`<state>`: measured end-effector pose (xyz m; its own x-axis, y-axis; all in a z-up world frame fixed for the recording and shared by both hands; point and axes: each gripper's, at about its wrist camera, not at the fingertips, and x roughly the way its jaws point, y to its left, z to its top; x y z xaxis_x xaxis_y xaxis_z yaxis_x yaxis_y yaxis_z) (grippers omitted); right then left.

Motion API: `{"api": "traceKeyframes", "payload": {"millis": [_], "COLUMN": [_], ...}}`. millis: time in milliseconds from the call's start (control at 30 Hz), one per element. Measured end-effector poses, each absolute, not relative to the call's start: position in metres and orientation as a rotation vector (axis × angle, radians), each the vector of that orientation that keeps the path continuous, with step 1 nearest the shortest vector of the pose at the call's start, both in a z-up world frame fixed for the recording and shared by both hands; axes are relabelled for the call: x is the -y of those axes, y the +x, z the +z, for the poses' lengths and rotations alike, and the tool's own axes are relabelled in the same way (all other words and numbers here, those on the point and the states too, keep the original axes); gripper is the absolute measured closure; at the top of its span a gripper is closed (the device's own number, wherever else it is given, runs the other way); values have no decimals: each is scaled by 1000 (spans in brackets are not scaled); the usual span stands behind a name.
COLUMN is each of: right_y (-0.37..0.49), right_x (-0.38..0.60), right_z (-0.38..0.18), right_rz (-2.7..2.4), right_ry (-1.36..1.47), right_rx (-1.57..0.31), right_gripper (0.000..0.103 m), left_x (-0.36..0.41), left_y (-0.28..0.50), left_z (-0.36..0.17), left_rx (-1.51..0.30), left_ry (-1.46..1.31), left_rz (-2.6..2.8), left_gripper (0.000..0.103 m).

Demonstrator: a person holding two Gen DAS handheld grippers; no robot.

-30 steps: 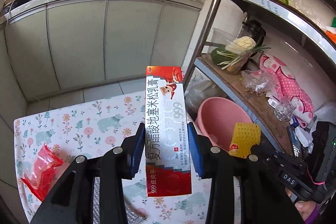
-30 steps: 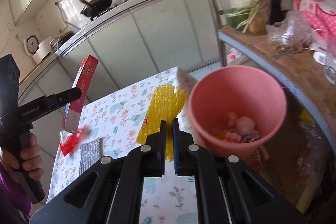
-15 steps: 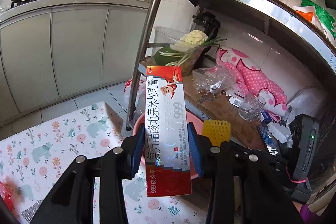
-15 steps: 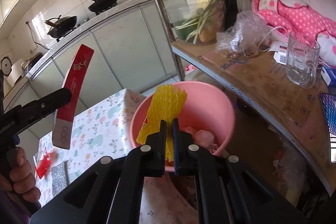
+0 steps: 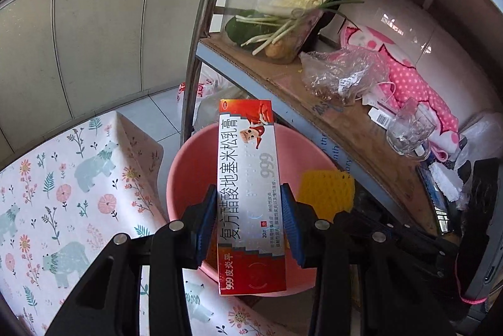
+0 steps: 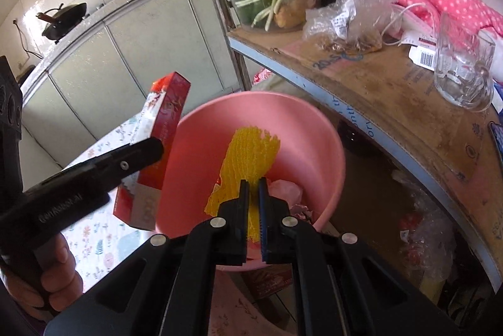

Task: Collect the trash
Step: 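Open both grippers to drop the box and sponge into the bucket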

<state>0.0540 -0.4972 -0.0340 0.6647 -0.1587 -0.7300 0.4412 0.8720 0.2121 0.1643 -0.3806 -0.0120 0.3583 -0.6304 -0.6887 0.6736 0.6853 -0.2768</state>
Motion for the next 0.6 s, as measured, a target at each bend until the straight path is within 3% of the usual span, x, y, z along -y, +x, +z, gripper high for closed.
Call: {"api": "traceKeyframes", "payload": {"millis": [267,433,600], "right_y": [63,62,57], "right_x": [503,501,503], "right_z": [-52,-53,-48], "right_rz": [-355,-366,-375], "right_ry": [423,405,418], "right_rx": [-830,-833,-809], "right_gripper": [96,85,83], "left_x": [391,387,379], "left_y": [174,178,174], "left_z": [-35,-36,-26], "left_rx": [-925,-954,-934], "left_ry": [56,29,18], "left_rz": [-843,-838,-838], "left_gripper": [61,57,57]}}
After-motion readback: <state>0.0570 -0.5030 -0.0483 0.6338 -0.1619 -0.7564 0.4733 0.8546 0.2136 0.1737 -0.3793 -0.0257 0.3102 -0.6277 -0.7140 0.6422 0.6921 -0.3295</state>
